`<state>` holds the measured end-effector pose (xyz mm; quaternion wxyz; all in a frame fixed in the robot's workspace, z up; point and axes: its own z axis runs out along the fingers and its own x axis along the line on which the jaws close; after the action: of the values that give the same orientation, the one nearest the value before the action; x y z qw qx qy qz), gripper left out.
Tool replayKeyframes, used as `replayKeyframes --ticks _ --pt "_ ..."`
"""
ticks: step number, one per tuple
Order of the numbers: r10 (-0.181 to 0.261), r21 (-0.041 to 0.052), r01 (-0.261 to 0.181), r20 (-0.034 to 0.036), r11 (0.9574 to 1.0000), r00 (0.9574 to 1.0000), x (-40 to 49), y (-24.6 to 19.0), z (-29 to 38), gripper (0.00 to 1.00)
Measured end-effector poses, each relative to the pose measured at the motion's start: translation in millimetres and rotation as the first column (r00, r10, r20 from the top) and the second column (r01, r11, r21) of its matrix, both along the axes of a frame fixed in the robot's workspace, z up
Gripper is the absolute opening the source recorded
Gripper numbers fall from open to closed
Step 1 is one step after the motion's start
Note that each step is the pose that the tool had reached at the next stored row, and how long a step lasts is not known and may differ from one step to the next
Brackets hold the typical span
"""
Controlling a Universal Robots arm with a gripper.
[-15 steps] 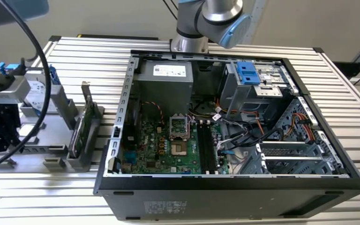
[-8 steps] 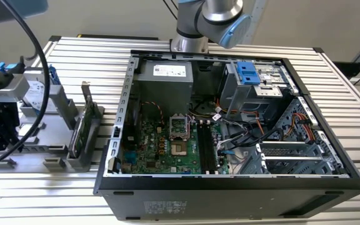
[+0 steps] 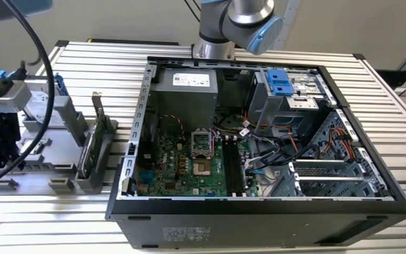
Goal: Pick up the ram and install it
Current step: 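Pick up the ram and move it above insertion slot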
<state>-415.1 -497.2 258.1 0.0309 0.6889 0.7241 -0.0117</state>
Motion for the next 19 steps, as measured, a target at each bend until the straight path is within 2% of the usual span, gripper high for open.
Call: replayKeyframes --ticks 19 --pt "0.0 0.0001 0.0 0.0 1.0 1.0 0.0 0.0 8.8 0.0"
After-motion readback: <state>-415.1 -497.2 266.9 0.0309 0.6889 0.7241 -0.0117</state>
